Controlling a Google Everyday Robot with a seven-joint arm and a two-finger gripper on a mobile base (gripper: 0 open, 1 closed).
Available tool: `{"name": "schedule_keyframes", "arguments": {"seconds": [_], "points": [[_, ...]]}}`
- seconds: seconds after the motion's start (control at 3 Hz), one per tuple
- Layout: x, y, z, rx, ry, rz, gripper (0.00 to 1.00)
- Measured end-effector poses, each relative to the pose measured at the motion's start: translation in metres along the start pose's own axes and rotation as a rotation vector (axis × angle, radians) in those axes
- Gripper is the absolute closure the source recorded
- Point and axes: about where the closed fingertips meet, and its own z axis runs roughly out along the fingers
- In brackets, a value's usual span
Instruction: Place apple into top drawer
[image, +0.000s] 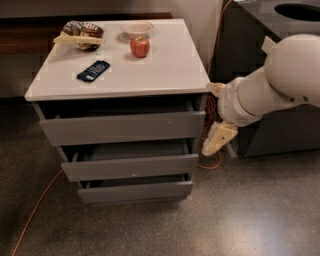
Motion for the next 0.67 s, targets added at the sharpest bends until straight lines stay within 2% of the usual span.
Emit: {"name": "schedule_keyframes", "arguments": {"seconds": [0.33, 0.67], "points": [[-0.024, -0.009, 0.022, 0.01, -0.053, -0.034, 0.0], [-0.049, -0.009, 0.052, -0.012, -0.098, -0.054, 0.0]]}}
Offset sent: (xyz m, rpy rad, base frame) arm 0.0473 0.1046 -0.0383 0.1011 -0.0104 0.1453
